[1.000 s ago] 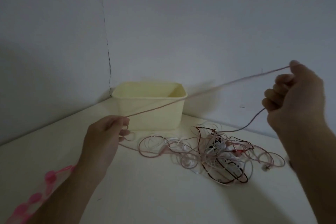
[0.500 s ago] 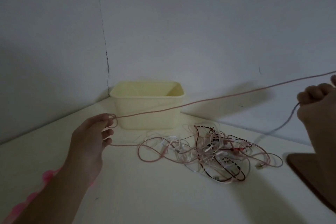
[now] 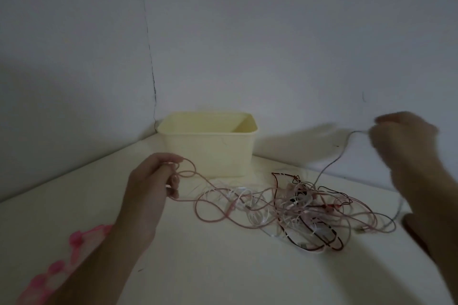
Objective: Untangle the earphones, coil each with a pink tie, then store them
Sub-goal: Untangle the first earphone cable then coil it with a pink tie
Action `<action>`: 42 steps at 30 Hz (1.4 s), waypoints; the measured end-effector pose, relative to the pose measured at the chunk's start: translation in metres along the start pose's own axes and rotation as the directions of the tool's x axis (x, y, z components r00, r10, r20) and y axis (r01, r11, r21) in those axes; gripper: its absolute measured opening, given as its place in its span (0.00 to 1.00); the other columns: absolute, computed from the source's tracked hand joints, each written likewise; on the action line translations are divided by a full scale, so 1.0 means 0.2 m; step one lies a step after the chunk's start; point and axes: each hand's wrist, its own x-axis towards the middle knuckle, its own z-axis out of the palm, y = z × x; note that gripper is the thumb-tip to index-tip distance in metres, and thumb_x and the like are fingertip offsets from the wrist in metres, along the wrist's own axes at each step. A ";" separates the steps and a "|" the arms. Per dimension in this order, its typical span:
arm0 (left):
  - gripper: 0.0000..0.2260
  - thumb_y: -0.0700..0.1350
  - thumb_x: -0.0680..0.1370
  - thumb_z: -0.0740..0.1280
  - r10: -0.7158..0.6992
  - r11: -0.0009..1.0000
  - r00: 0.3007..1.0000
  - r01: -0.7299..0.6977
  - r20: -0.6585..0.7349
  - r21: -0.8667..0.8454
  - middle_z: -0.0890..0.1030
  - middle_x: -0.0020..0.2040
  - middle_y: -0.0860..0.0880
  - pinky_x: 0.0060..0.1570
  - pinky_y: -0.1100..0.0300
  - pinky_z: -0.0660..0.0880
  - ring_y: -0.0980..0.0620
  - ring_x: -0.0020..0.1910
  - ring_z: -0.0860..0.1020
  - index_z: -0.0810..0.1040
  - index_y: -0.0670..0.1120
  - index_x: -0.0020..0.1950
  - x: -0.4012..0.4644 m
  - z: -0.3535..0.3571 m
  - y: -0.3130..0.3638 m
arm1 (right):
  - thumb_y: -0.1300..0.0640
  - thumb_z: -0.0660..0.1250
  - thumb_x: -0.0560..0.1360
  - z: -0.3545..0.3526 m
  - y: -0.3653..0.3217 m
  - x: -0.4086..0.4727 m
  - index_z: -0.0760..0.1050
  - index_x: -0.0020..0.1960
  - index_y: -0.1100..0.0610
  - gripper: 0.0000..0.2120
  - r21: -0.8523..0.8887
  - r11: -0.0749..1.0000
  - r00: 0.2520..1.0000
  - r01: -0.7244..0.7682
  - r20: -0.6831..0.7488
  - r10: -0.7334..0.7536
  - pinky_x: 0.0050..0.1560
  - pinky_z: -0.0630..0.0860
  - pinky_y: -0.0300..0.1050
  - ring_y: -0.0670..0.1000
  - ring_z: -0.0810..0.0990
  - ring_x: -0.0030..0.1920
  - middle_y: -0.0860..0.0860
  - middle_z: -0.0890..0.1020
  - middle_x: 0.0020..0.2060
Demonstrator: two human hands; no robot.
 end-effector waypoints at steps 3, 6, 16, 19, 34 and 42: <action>0.14 0.29 0.80 0.61 0.017 1.000 0.998 -0.017 0.062 -0.002 0.75 0.33 0.42 0.35 0.54 0.72 0.46 0.33 0.73 0.84 0.41 0.47 -0.05 0.05 0.00 | 0.61 0.68 0.68 0.16 -0.15 -0.25 0.85 0.58 0.53 0.19 -0.064 0.980 0.944 0.189 0.288 -0.163 0.40 0.69 0.38 0.55 0.80 0.38 0.55 0.84 0.44; 0.14 0.29 0.80 0.61 0.020 0.999 0.983 -0.013 0.180 -0.043 0.77 0.35 0.41 0.37 0.52 0.75 0.44 0.35 0.76 0.84 0.41 0.48 -0.10 0.08 0.01 | 0.61 0.70 0.79 0.31 -0.28 -0.54 0.85 0.55 0.52 0.08 0.133 0.979 0.751 0.155 0.628 -0.204 0.44 0.77 0.42 0.48 0.81 0.43 0.51 0.86 0.47; 0.14 0.43 0.72 0.71 -0.095 0.933 0.849 0.258 0.520 -0.251 0.79 0.40 0.37 0.36 0.52 0.79 0.41 0.36 0.79 0.84 0.36 0.54 -0.15 0.12 0.04 | 0.61 0.70 0.79 0.52 -0.15 -0.76 0.78 0.42 0.52 0.07 0.137 0.969 0.701 0.206 0.670 -0.244 0.35 0.81 0.51 0.54 0.84 0.30 0.52 0.84 0.32; 0.11 0.47 0.72 0.74 -0.127 0.979 0.852 0.191 0.508 -0.076 0.77 0.34 0.44 0.32 0.58 0.74 0.45 0.30 0.75 0.86 0.43 0.52 -0.16 0.12 0.03 | 0.62 0.66 0.80 0.48 -0.18 -0.75 0.77 0.45 0.54 0.07 0.202 0.968 0.726 0.151 0.641 -0.247 0.35 0.82 0.60 0.57 0.83 0.28 0.53 0.82 0.31; 0.06 0.37 0.77 0.74 -0.089 0.993 0.957 0.063 0.277 0.100 0.70 0.29 0.41 0.32 0.57 0.65 0.49 0.27 0.66 0.85 0.45 0.41 -0.10 0.09 -0.05 | 0.66 0.67 0.82 0.01 -0.29 -0.18 0.80 0.51 0.62 0.04 0.790 0.575 0.956 -0.213 0.290 -0.044 0.25 0.70 0.38 0.46 0.67 0.26 0.49 0.72 0.30; 0.06 0.37 0.76 0.75 -0.041 0.994 0.961 0.010 0.273 0.113 0.73 0.27 0.39 0.36 0.55 0.65 0.49 0.27 0.68 0.85 0.45 0.40 -0.09 0.10 -0.06 | 0.67 0.64 0.84 -0.15 -0.29 -0.08 0.79 0.55 0.58 0.08 0.930 0.270 0.962 -0.249 0.271 -0.045 0.32 0.74 0.31 0.42 0.71 0.28 0.46 0.78 0.32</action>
